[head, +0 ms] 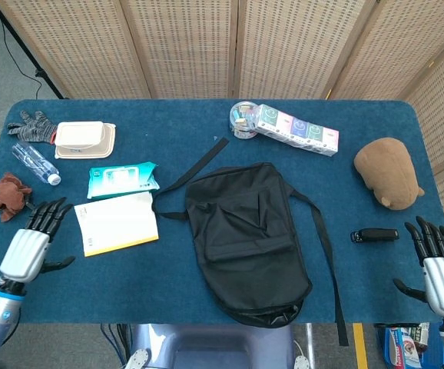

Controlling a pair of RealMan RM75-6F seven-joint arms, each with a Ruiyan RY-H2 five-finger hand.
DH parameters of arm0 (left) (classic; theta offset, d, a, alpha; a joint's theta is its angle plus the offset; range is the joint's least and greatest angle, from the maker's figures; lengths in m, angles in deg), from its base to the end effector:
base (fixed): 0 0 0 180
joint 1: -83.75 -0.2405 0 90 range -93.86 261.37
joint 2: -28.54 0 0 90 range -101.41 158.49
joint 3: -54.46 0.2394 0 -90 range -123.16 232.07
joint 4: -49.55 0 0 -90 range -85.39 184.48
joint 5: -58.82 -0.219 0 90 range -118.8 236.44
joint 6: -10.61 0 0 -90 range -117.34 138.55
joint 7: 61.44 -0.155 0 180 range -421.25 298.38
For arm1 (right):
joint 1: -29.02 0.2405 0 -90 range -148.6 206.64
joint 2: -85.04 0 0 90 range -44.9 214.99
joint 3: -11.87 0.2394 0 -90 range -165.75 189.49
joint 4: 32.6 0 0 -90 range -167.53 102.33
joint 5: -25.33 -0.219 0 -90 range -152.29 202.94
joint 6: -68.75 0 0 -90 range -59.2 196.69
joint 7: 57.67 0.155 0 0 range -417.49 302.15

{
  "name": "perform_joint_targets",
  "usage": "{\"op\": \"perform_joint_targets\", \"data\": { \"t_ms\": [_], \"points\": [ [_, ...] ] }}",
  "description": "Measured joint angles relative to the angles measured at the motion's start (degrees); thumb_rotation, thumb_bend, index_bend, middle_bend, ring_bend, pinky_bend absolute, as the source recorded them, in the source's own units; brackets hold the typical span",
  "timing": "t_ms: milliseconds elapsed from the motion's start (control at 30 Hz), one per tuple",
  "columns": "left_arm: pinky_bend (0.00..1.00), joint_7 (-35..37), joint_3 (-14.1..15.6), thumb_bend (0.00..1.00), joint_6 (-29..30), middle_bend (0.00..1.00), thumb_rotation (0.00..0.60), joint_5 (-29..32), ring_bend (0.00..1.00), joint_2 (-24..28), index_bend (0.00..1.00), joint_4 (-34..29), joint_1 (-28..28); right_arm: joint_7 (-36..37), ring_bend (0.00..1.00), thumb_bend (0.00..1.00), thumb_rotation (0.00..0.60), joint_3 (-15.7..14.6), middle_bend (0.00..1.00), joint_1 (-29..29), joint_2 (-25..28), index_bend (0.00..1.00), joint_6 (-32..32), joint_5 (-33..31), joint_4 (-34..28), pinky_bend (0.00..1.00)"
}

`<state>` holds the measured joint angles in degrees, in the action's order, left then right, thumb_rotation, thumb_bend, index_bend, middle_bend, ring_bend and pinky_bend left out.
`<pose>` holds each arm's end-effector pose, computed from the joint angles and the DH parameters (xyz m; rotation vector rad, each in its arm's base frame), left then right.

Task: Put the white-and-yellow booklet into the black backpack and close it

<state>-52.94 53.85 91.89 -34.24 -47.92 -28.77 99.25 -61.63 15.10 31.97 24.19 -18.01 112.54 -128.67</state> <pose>-0.2748 0.2376 0.0753 -1.6220 -0.9049 -1.1063 -0.2919 -0.1824 0.1585 1.3876 -0.8409 0.8716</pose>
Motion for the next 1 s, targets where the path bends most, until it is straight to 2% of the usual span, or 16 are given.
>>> {"op": "perform_joint_targets", "data": {
  "t_ms": [200,467,1000],
  "points": [
    [0.0,-4.0,-1.0,0.02,-4.3,0.0,0.6,-0.2,0.0,-5.1,0.0,0.0,3.6,0.5,0.0,0.0,0.6,0.2,0.0,0.1,0.1,0.0,0.5,-0.8,0.3,0.0],
    [0.0,-9.7,-3.2,0.02,-8.5,0.0,0.6,2.2,0.0,-13.3,0.0,3.4,7.2,1.3,0.0,0.0,0.6,0.5,0.0,0.3,0.1,0.0,1.0,-1.2,0.5,0.0],
    [0.0,-14.4,-5.2,0.02,-12.7,0.0,0.6,6.1,0.0,-22.8,0.0,10.6,11.4,2.2,0.0,0.0,0.6,0.8,0.0,0.5,0.3,0.0,1.5,-2.0,0.8,0.0]
  ]
}}
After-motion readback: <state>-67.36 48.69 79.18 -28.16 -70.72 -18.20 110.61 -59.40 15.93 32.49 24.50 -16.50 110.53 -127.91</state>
